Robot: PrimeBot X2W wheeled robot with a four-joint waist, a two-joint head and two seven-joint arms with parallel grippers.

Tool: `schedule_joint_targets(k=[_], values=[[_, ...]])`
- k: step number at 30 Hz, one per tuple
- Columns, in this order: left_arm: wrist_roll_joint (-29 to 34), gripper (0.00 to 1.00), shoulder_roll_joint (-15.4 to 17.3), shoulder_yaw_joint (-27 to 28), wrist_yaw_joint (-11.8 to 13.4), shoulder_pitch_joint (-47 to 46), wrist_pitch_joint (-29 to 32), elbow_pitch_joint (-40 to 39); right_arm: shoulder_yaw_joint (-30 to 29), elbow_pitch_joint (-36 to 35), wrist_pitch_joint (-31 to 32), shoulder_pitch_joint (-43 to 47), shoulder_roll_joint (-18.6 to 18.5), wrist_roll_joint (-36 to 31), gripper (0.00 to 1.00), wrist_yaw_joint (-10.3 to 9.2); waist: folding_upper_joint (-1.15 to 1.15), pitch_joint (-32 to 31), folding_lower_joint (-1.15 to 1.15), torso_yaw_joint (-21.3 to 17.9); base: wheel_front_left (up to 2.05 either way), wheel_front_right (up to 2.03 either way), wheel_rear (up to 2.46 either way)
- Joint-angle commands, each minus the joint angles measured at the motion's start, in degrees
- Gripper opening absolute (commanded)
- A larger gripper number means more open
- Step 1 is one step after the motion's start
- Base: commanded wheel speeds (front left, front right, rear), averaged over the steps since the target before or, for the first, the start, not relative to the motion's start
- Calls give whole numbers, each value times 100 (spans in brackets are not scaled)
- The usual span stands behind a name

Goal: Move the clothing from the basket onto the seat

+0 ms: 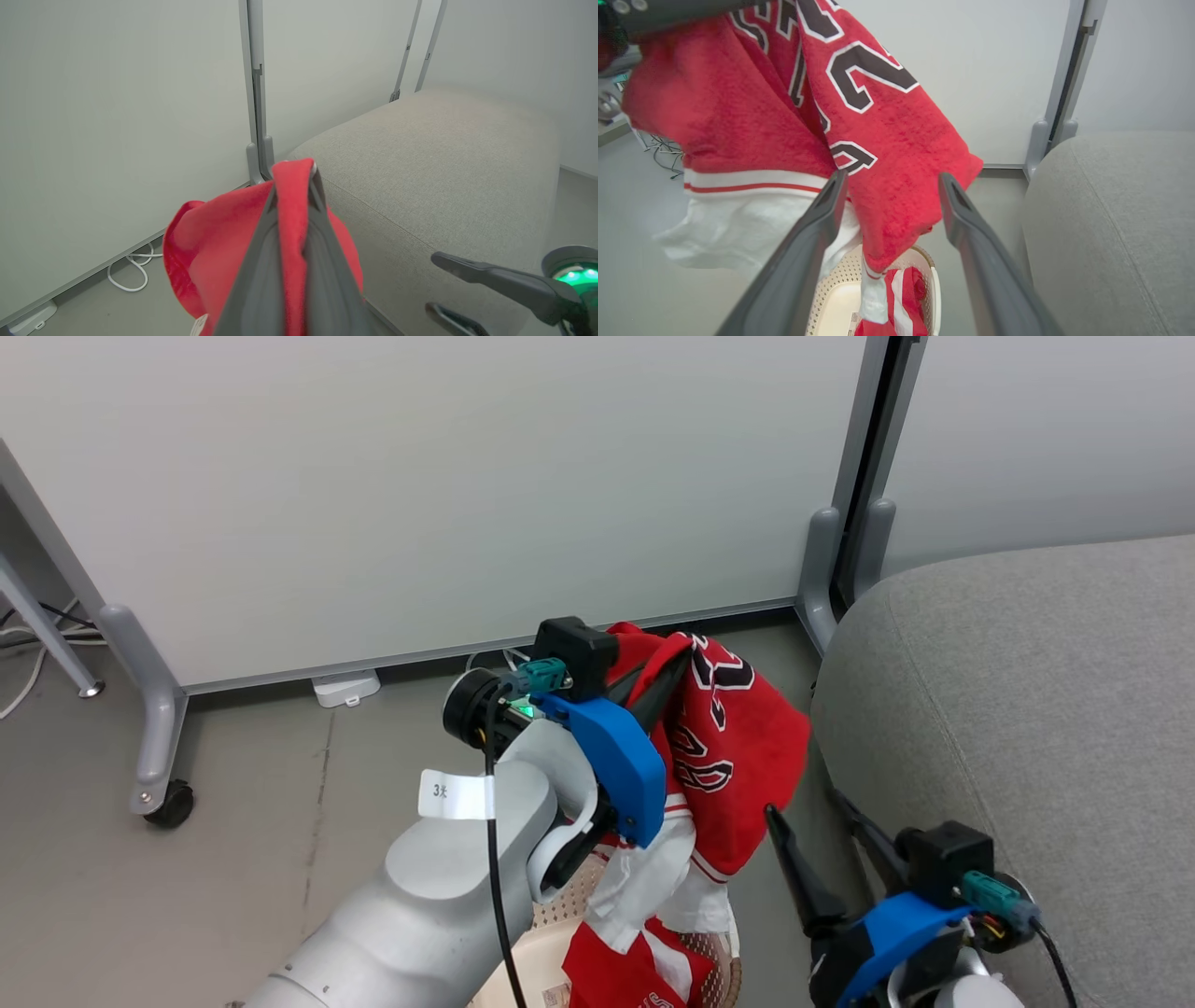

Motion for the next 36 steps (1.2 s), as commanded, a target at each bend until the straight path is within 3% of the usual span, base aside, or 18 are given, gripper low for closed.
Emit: schedule_joint_targets(k=[1,9,29,30,31,32,36], values=[[-39,0,3,-50,5,-101,-26,-36,75,44,32,-153,-16,48,100,3,-1,7,0,22,0,0,0],[-240,0,0,-422,18,-209,-36,-188,560,591,51,-817,-17,163,100,3,-1,54,0,138,0,0,0],[-796,0,0,-1200,79,-426,-173,-706,757,2265,-411,-2001,-17,468,100,3,-1,108,0,251,0,0,0],[-821,0,0,-1218,84,-441,-181,-697,777,2309,-434,-2022,-17,482,70,3,-1,106,0,249,0,0,0],[-835,0,0,-1235,90,-452,-190,-683,811,2349,-457,-2046,-17,529,29,3,-1,104,0,246,0,0,0],[-852,0,0,-1253,95,-457,-198,-667,844,2381,-485,-2068,-17,563,0,3,-1,101,0,241,0,0,0],[-918,0,0,-1320,100,-463,-251,-570,935,2494,-535,-2099,-17,660,0,3,-1,87,0,212,0,0,0]])
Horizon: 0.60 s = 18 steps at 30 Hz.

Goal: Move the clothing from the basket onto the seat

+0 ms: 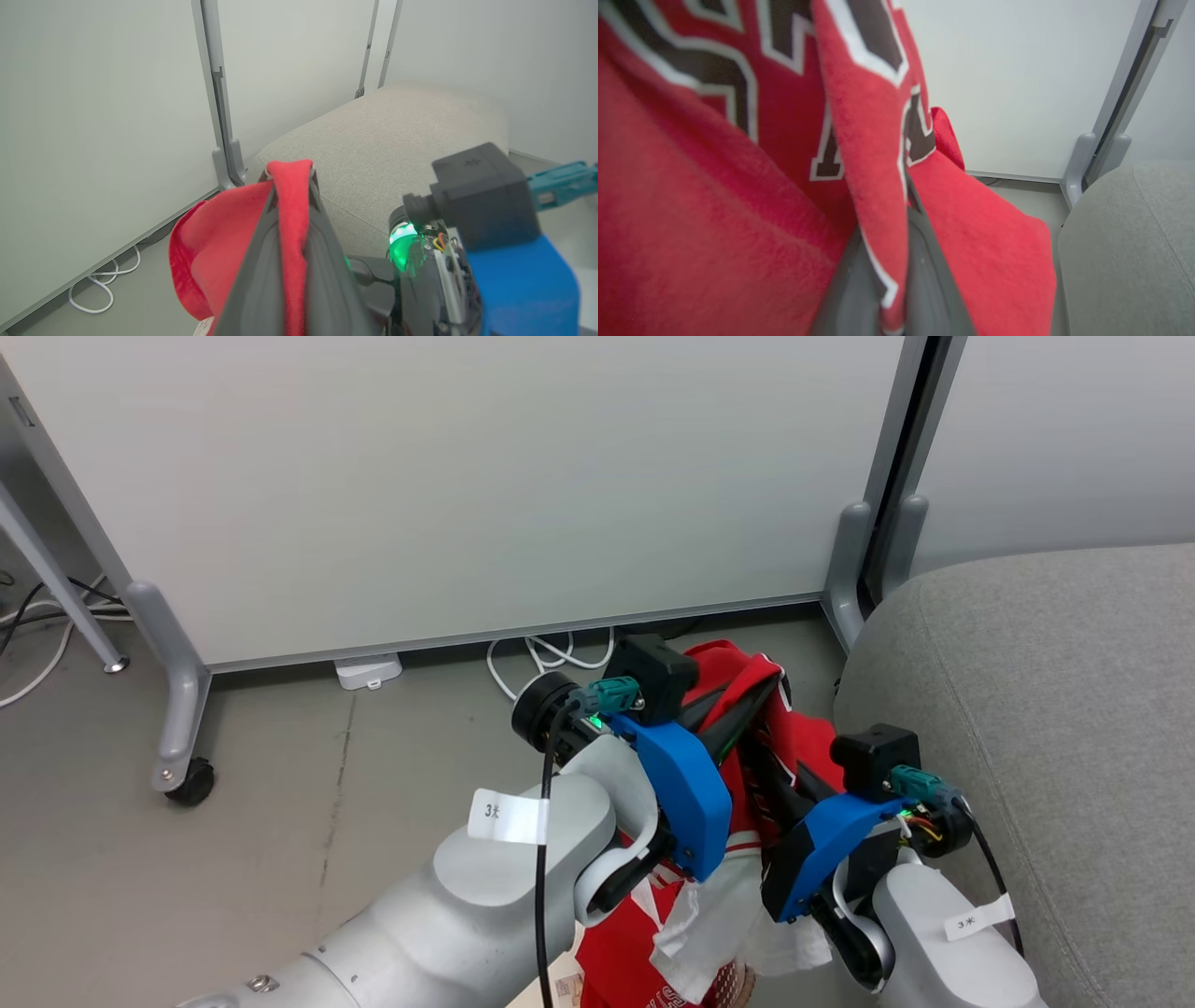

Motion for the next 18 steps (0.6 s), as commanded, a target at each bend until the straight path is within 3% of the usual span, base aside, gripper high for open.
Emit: schedule_joint_targets(k=[1,18], values=[[-35,0,-1,-30,31,-88,-46,48,30,46,-43,-69,-18,53,0,3,0,-6,0,-14,0,0,0],[-252,0,-1,-201,4,-125,-145,291,190,229,-114,-177,-18,267,0,3,0,4,0,-100,0,0,0]])
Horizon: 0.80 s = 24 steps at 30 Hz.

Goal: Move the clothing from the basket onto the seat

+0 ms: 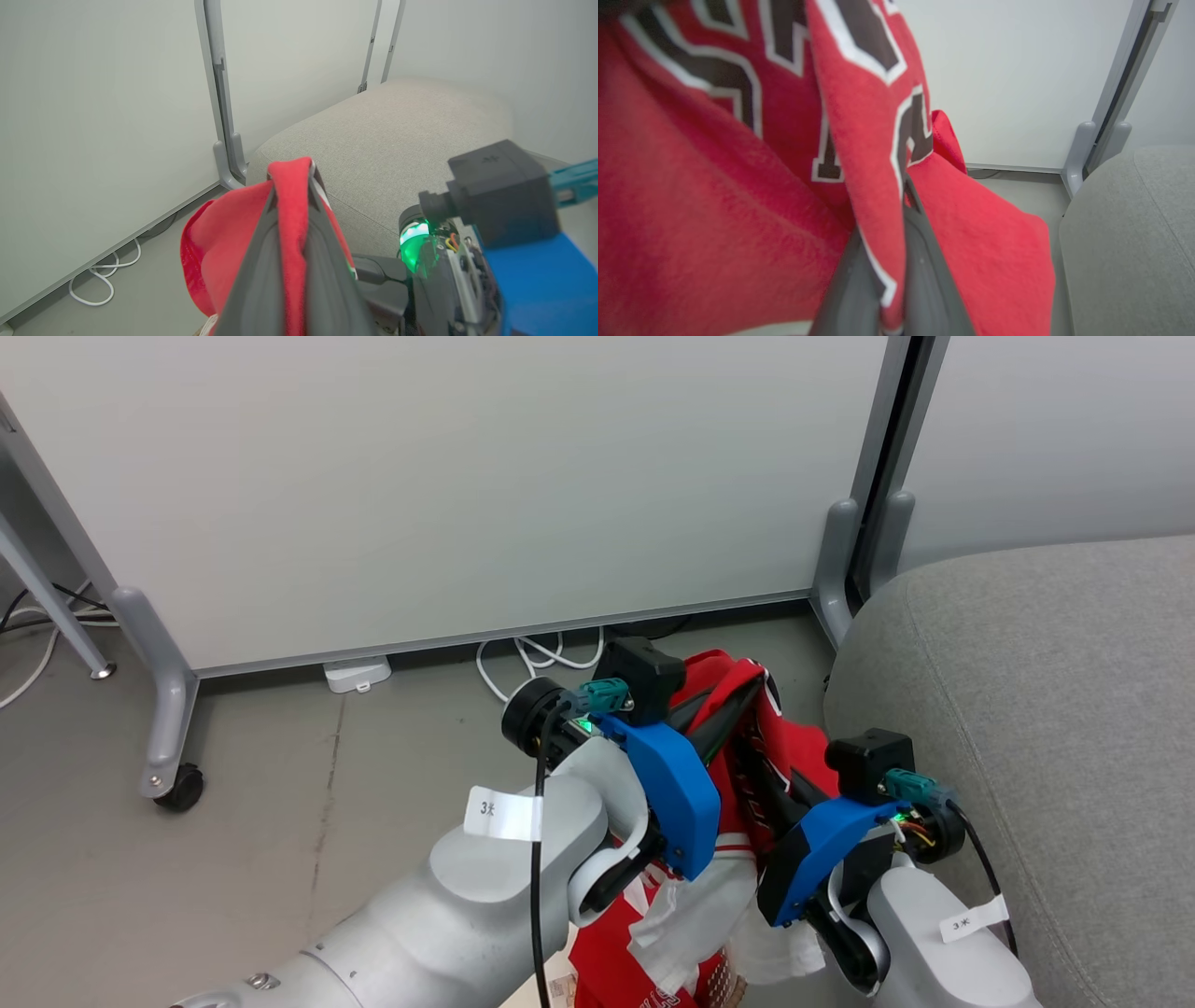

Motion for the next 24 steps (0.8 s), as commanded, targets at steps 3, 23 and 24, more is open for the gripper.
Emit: schedule_joint_targets(k=[3,23,24], values=[[-58,0,-1,-46,-22,-73,-41,41,22,28,-53,-122,-18,30,0,3,0,-3,0,-10,0,0,0],[-111,100,-1,-141,6,40,-170,172,-1,120,-74,-70,-19,43,0,3,0,-52,0,-55,0,0,0],[-104,100,-1,-145,11,61,-198,182,-5,120,-75,-66,-19,40,0,3,0,-52,0,-53,0,0,0]])
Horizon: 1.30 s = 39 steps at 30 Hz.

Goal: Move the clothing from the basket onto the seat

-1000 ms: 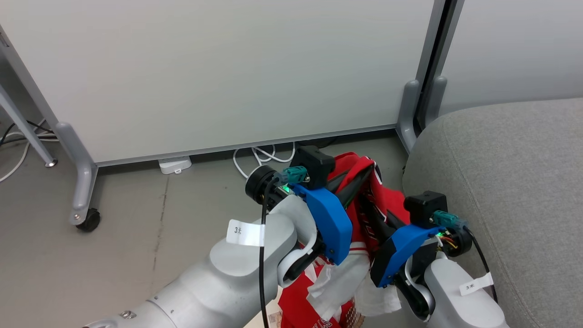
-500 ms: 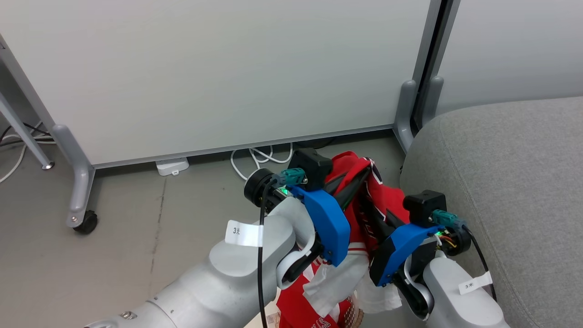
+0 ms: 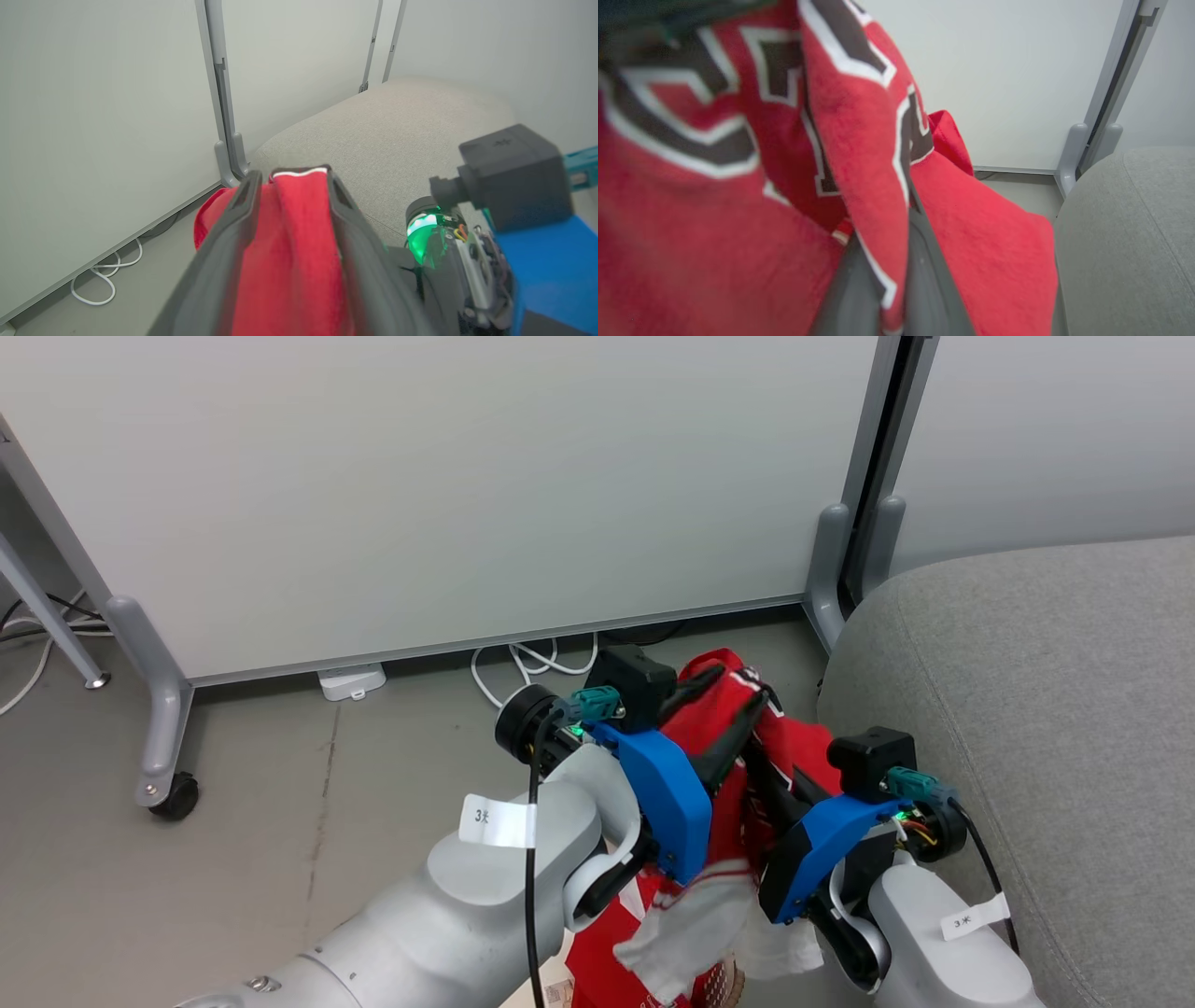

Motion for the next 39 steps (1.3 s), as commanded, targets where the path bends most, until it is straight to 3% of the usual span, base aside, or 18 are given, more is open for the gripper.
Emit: schedule_joint_targets(k=[1,14,19,27,39], values=[[11,100,0,-4,28,56,-48,25,-13,8,-33,-7,-19,8,0,3,0,0,0,3,0,0,0],[20,100,0,46,46,151,-267,129,-22,-13,-38,15,-19,42,0,3,0,7,0,14,0,0,0],[329,100,124,201,3,485,-484,70,-88,-13,-60,16,-19,33,0,3,0,21,0,11,0,0,0],[1639,100,523,1503,52,1550,-500,-981,-323,-16,-101,29,-18,-72,0,3,0,88,0,107,0,0,0],[3209,100,801,3182,-189,3155,-502,-2095,-446,-102,-65,108,-18,-123,0,3,0,148,0,179,0,0,0]])
